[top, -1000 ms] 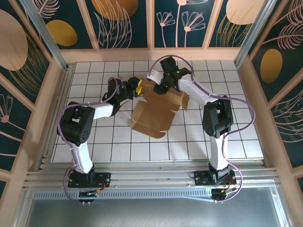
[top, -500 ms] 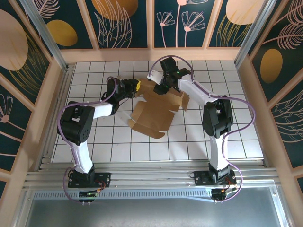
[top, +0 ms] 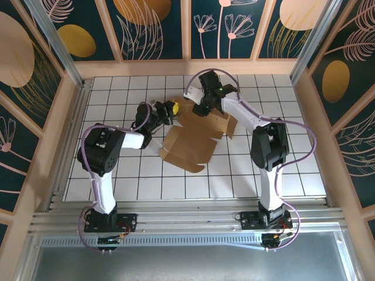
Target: Fold the paper box
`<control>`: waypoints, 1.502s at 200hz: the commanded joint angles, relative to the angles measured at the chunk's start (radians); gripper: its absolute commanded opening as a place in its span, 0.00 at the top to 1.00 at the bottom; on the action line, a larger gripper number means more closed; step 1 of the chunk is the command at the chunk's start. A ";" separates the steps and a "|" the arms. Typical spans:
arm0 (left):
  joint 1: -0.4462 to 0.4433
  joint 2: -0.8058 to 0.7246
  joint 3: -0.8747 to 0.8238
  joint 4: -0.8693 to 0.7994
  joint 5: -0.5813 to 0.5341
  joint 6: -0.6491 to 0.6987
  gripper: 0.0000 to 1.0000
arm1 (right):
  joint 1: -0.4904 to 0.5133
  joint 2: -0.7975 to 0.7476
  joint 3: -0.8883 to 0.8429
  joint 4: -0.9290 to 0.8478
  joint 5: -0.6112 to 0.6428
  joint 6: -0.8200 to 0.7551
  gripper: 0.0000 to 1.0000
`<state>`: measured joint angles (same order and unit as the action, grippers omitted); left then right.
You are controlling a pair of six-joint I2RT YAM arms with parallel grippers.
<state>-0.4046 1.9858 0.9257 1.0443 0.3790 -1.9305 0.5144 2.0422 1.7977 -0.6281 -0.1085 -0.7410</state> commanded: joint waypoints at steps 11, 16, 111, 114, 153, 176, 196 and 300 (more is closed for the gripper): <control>-0.063 -0.025 -0.089 0.083 0.105 -0.161 0.93 | 0.016 -0.002 -0.035 0.058 0.047 0.065 0.62; -0.065 -0.028 -0.100 0.096 0.102 -0.172 0.92 | 0.018 -0.004 -0.039 0.064 0.047 0.067 0.62; -0.058 0.024 -0.099 0.287 0.035 -0.228 0.65 | 0.027 -0.040 -0.075 0.104 0.055 0.053 0.61; -0.057 0.020 -0.101 0.278 0.033 -0.213 0.64 | 0.027 -0.040 -0.076 0.104 0.055 0.054 0.61; -0.024 -0.076 -0.120 0.089 0.020 -0.006 0.59 | 0.027 -0.045 -0.081 0.104 0.062 0.041 0.61; 0.010 -0.147 -0.140 -0.075 0.001 0.119 0.56 | 0.027 -0.049 -0.083 0.104 0.061 0.033 0.61; 0.042 -0.195 -0.162 -0.184 -0.022 0.211 0.55 | 0.027 -0.050 -0.083 0.102 0.074 0.026 0.61; 0.149 -0.440 0.113 -0.907 -0.340 0.967 0.56 | 0.063 -0.084 -0.167 0.109 0.119 -0.017 0.52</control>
<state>-0.2794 1.5738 0.9077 0.4862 0.2276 -1.2976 0.5739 1.9991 1.6611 -0.4812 -0.0002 -0.7509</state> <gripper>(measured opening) 0.452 0.466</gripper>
